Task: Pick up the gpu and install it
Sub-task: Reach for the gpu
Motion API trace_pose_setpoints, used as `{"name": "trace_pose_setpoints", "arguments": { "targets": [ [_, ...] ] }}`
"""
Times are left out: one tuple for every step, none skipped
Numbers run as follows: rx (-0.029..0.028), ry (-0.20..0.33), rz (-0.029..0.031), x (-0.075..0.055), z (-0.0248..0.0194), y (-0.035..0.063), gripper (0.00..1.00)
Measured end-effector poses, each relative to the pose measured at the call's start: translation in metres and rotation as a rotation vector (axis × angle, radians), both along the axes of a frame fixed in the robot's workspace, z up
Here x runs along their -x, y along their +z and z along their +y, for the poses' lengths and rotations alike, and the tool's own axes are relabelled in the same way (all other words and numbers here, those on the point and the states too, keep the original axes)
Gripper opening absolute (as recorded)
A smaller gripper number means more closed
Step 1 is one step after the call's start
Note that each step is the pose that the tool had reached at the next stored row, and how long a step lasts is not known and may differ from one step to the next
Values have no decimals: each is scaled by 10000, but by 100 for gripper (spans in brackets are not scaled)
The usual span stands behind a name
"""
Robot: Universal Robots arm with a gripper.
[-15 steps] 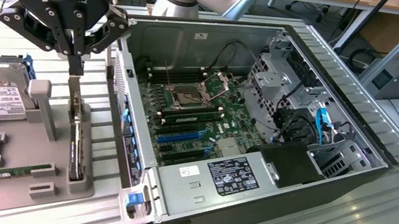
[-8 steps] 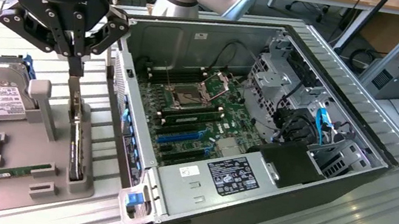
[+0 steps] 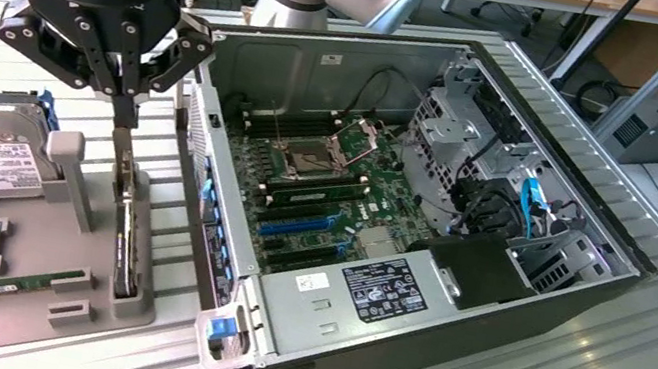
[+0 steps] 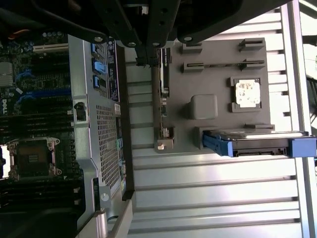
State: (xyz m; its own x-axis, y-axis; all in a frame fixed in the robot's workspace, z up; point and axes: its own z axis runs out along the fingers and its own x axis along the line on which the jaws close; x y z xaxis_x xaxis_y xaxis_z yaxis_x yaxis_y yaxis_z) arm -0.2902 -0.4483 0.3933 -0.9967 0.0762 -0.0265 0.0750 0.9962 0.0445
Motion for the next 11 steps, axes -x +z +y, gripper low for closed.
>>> {"name": "trace_pose_setpoints", "arguments": {
  "targets": [
    [-1, 0, 0, 0, -3, 0, 11],
    [-1, 0, 0, 0, -5, 0, 11],
    [0, 0, 0, 0, -8, 0, 11],
    [-1, -1, 0, 0, -11, 0, 11],
    [-1, 0, 0, 0, -13, 0, 11],
    [-1, 0, 0, 0, -16, 0, 11],
    [0, -1, 0, 0, -18, 0, 11],
    [-1, 0, 0, 0, -21, 0, 11],
    [-1, 0, 0, 0, -24, 0, 11],
    [-1, 0, 0, 0, -26, 0, 11],
    [-1, 0, 0, 0, -29, 0, 11]
  ]
}}
